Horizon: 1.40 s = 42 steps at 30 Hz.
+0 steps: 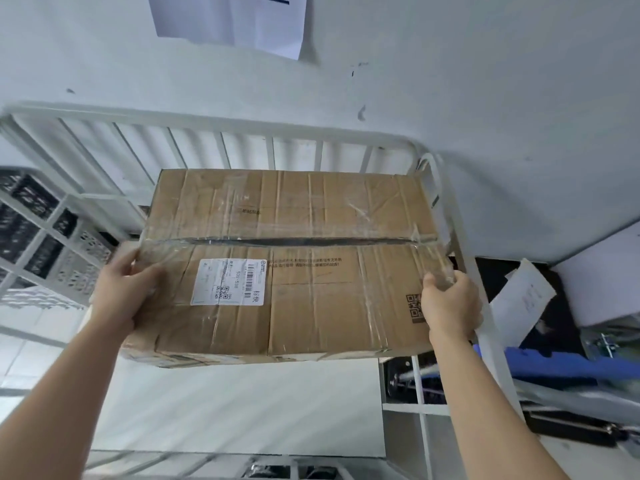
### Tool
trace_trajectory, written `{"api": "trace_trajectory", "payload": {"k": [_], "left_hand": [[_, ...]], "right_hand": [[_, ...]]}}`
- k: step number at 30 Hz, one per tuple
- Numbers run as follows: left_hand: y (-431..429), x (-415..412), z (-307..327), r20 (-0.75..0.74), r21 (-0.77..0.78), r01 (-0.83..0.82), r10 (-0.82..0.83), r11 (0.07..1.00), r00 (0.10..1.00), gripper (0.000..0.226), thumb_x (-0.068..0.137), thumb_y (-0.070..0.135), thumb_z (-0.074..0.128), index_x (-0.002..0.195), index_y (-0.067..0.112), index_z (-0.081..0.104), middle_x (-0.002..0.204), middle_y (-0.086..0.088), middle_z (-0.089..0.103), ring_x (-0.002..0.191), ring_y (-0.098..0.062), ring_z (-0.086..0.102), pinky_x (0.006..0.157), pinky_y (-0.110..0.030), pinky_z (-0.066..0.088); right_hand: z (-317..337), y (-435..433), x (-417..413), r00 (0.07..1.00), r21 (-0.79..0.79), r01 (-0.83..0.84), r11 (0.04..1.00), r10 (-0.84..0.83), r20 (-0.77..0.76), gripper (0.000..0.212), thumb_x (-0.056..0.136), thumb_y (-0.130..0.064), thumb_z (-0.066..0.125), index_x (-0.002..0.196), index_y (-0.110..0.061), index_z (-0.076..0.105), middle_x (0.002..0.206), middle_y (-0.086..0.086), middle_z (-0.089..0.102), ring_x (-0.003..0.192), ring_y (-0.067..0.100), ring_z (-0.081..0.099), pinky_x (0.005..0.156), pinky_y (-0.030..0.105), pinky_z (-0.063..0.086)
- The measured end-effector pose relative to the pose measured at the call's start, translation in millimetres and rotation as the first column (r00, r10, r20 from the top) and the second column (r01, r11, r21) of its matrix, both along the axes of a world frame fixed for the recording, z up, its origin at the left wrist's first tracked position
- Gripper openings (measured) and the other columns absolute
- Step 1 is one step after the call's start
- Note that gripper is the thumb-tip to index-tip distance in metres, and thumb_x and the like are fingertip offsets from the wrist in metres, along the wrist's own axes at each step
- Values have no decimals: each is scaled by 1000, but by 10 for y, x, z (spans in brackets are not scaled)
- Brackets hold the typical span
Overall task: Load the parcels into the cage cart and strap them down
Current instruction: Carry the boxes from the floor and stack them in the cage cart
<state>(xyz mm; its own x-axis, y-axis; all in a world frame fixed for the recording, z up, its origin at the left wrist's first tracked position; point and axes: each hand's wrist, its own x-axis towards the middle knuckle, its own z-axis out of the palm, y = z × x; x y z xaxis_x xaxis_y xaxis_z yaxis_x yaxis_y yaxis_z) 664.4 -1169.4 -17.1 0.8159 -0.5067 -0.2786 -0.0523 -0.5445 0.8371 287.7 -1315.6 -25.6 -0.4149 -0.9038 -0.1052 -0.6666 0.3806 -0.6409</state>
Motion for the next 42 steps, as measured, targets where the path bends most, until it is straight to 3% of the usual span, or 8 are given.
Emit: {"api": "trace_trajectory", "payload": {"k": [4, 7, 13, 19, 25, 35, 39, 42], "left_hand": [[-211, 109, -325, -3, 107, 19, -19, 994, 1000, 16, 84, 20, 69, 81, 28, 56, 77, 7, 56, 82, -23, 54, 67, -29, 43], [-400, 199, -626, 0, 191, 40, -40, 981, 999, 25, 79, 25, 71, 102, 16, 63, 99, -7, 65, 91, -31, 61, 78, -40, 51], [-827, 319, -1432, -39, 233, 72, -65, 970, 997, 47, 84, 19, 69, 127, 8, 56, 105, -3, 58, 92, -24, 54, 78, -35, 44], [-1133, 434, -2372, -87, 352, 94, -67, 931, 994, 66, 68, 37, 74, 126, 13, 53, 120, -11, 60, 108, -33, 56, 93, -50, 49], [-1465, 483, -3116, -118, 332, 99, -63, 938, 991, 53, 77, 19, 73, 126, 13, 55, 116, -5, 59, 100, -24, 55, 81, -34, 44], [-1959, 680, -4074, -140, 305, 183, -146, 935, 979, 62, 61, 29, 71, 120, 18, 56, 114, -4, 62, 102, -28, 61, 86, -47, 54], [-2039, 747, -4461, -165, 299, 286, -246, 910, 955, 46, 73, 14, 73, 113, 16, 51, 117, -9, 59, 108, -30, 59, 83, -42, 53], [-2090, 764, -4644, -253, 232, 421, -363, 877, 897, 81, 63, 17, 78, 132, 19, 38, 133, -5, 44, 123, -23, 48, 94, -44, 50]], "right_hand": [[-366, -193, 61, 1000, 57, -11, 998, 11, -7, 35, 91, -32, 61, 117, -9, 58, 117, 12, 59, 112, 33, 52, 98, 46, 37], [-690, -333, 125, 1000, 99, -5, 995, 7, -18, 38, 91, -32, 62, 120, -9, 57, 120, 12, 57, 113, 32, 51, 99, 48, 36], [-1480, -652, 273, 998, 180, 53, 982, -45, -53, 44, 90, -33, 62, 126, -10, 55, 127, 11, 54, 117, 34, 49, 101, 54, 39], [-2294, -914, 372, 997, 221, 72, 973, -63, -49, 45, 91, -31, 63, 129, -9, 55, 130, 12, 53, 121, 34, 48, 104, 52, 37], [-3059, -1148, 413, 996, 227, 85, 970, -88, 1, 50, 88, -34, 66, 130, -10, 53, 130, 10, 54, 122, 33, 50, 105, 50, 40], [-4046, -1537, 466, 1000, 245, 20, 969, -17, -15, 53, 85, -30, 70, 128, -4, 52, 130, 14, 51, 122, 34, 48, 105, 51, 38], [-4396, -1657, 450, 999, 281, -49, 959, 49, 7, 59, 80, -32, 75, 126, -5, 49, 134, 14, 44, 121, 34, 48, 104, 50, 41], [-4594, -1731, 405, 988, 382, -143, 913, 152, 6, 86, 82, -32, 75, 148, -5, 27, 151, 15, 26, 138, 32, 31, 115, 46, 30]]}}
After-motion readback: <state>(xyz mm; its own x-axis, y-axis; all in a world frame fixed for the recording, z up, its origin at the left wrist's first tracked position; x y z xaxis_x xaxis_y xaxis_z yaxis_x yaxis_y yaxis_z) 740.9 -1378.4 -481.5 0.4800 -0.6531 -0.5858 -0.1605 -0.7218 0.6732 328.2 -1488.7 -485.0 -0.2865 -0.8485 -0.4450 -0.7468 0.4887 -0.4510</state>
